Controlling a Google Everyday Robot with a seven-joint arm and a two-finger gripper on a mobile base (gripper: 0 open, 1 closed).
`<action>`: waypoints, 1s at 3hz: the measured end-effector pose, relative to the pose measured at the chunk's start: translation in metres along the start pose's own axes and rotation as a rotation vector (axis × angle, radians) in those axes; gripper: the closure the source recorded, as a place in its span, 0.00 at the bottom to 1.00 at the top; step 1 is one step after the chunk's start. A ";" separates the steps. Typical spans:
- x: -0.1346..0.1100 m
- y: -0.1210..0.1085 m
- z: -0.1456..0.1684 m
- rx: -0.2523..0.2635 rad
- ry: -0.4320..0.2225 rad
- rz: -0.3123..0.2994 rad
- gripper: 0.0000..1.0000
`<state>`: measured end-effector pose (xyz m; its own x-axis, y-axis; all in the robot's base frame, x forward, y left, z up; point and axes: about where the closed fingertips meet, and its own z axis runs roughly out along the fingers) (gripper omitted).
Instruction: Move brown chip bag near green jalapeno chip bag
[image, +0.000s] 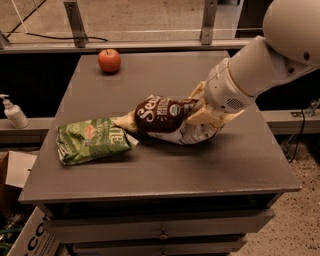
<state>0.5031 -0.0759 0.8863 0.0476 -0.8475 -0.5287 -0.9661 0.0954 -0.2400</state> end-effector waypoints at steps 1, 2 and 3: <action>-0.014 0.021 0.000 -0.019 -0.023 -0.020 1.00; -0.012 0.027 0.000 -0.021 -0.013 -0.014 0.83; -0.009 0.030 0.002 -0.024 0.000 -0.003 0.59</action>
Offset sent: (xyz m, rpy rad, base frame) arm -0.0311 0.0070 -0.0035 -0.0043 0.0185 0.0058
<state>0.4739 -0.0645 0.8825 0.0508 -0.8478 -0.5278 -0.9718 0.0800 -0.2220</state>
